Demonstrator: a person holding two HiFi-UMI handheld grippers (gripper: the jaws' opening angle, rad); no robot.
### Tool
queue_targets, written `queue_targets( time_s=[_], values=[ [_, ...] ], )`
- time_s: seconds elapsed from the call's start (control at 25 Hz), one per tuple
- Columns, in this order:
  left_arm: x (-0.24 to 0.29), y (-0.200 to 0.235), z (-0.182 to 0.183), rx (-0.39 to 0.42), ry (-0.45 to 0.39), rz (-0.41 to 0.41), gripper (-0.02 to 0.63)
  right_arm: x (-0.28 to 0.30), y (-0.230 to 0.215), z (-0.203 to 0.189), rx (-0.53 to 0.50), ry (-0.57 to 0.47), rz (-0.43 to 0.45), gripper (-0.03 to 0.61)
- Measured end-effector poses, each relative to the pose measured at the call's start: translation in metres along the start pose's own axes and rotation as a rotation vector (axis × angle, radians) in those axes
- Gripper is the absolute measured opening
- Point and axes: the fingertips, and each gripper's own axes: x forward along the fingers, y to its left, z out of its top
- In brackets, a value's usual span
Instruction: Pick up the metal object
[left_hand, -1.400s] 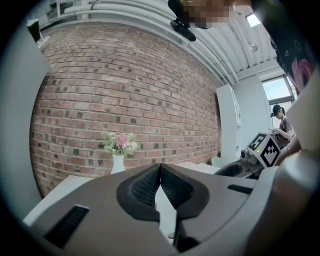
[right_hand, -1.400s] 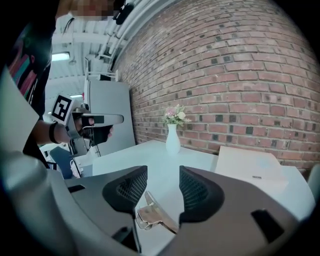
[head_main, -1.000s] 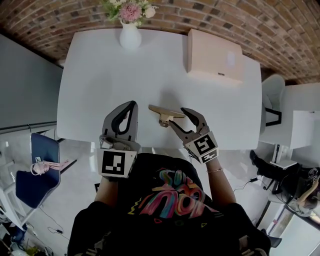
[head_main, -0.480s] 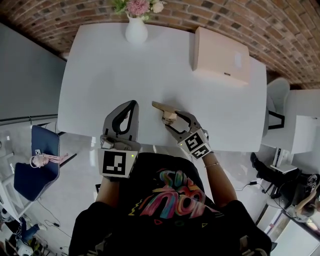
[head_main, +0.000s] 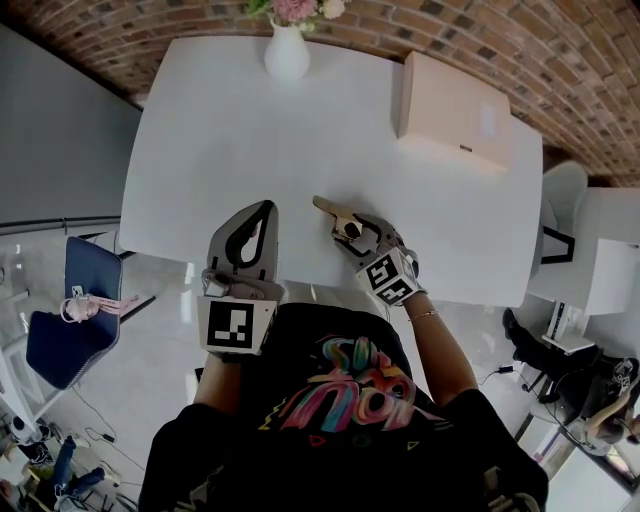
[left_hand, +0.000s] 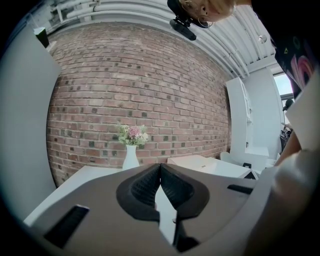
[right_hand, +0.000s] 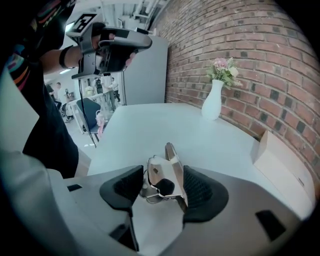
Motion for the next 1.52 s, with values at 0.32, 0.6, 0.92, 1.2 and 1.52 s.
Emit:
queue_targets(
  time_s=[0.32,0.6,0.92,1.2,1.52],
  values=[
    [0.002,0.001,-0.002,-0.009,-0.001,0.009,0.025,0.013,-0.011,-0.005,-0.027,0.033,-0.025,0.236],
    [0.001,0.001,-0.003,-0.013,0.003,0.021,0.025,0.013,-0.011,-0.004,-0.08,0.028,-0.039,0.185],
    [0.008,0.003,0.0,-0.017,-0.003,0.024,0.025,0.012,-0.013,0.0,-0.117,0.03,-0.05,0.146],
    [0.01,0.004,0.004,-0.016,-0.011,0.026,0.025,0.008,-0.015,0.004,-0.113,0.029,-0.034,0.129],
    [0.009,0.008,0.007,-0.013,-0.018,0.029,0.025,0.003,-0.022,0.01,-0.057,0.002,-0.039,0.124]
  ],
)
